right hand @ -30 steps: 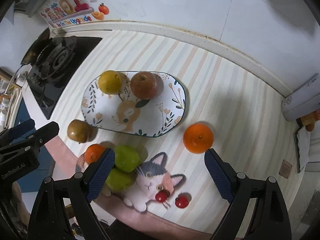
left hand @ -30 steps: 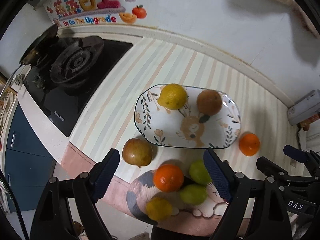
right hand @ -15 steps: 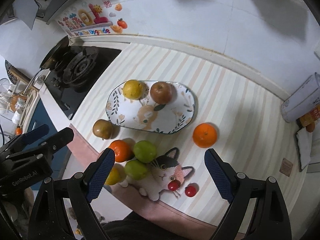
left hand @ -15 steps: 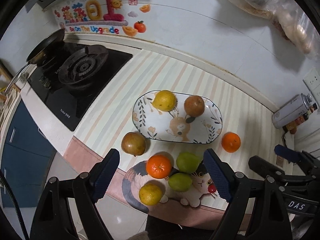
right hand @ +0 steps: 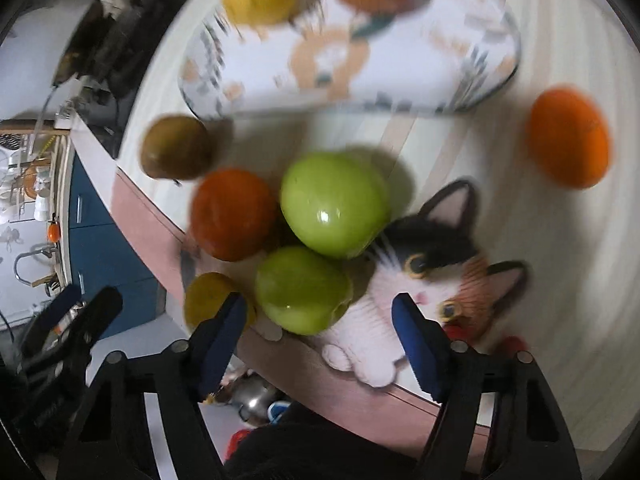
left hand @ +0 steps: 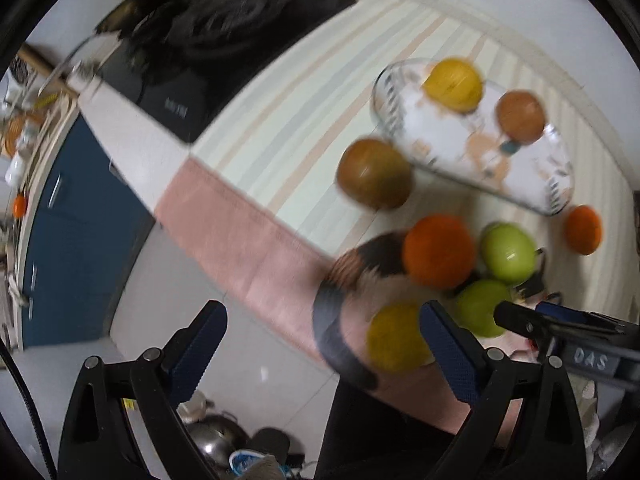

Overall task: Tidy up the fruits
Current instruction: 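Move both tools back toward the fruit cluster on the cat mat, then grasp another yellow citrus with the left tool while the right tool grasps a green apple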

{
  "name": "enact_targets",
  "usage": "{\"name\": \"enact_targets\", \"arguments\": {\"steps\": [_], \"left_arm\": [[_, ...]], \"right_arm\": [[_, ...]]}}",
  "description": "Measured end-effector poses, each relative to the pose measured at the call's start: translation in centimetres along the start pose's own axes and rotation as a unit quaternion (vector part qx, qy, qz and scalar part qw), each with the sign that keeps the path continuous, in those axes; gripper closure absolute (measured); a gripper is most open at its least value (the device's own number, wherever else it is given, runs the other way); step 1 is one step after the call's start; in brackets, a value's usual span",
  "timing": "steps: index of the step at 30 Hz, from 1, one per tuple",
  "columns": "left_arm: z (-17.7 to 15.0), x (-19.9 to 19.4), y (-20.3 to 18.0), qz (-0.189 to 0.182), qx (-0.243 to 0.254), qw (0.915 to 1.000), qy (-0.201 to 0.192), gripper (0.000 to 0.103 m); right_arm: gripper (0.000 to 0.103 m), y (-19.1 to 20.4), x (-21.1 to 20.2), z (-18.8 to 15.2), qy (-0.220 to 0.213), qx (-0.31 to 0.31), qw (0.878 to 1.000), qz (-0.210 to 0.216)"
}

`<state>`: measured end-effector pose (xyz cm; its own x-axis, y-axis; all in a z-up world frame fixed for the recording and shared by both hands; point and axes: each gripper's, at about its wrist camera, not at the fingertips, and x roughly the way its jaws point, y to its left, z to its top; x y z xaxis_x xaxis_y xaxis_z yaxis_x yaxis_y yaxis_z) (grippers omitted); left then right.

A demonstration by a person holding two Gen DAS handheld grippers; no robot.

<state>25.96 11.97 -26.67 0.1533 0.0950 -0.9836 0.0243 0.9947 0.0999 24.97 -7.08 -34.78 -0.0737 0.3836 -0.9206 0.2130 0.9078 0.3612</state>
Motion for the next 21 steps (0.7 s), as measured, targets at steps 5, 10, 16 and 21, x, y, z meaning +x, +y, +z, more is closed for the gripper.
{"name": "enact_targets", "arguments": {"steps": [5, 10, 16, 21], "left_arm": [[-1.3, 1.9, 0.5, -0.011, -0.013, 0.9994, 0.03, 0.005], [-1.8, 3.1, -0.6, -0.036, -0.005, 0.9982, 0.047, 0.005], [-2.2, 5.6, -2.8, -0.06, 0.025, 0.9953, 0.072, 0.005], [-2.3, 7.2, -4.9, -0.084, 0.051, 0.9919, 0.08, 0.026]], "right_arm": [[0.042, 0.4, 1.8, -0.1, 0.001, 0.003, 0.999, 0.037], [0.042, 0.4, 0.8, -1.5, -0.009, -0.027, 1.0, -0.008], [0.042, -3.8, -0.4, -3.4, -0.011, 0.002, 1.0, -0.012], [0.041, -4.5, -0.7, -3.5, -0.017, 0.005, 1.0, -0.01]]}}
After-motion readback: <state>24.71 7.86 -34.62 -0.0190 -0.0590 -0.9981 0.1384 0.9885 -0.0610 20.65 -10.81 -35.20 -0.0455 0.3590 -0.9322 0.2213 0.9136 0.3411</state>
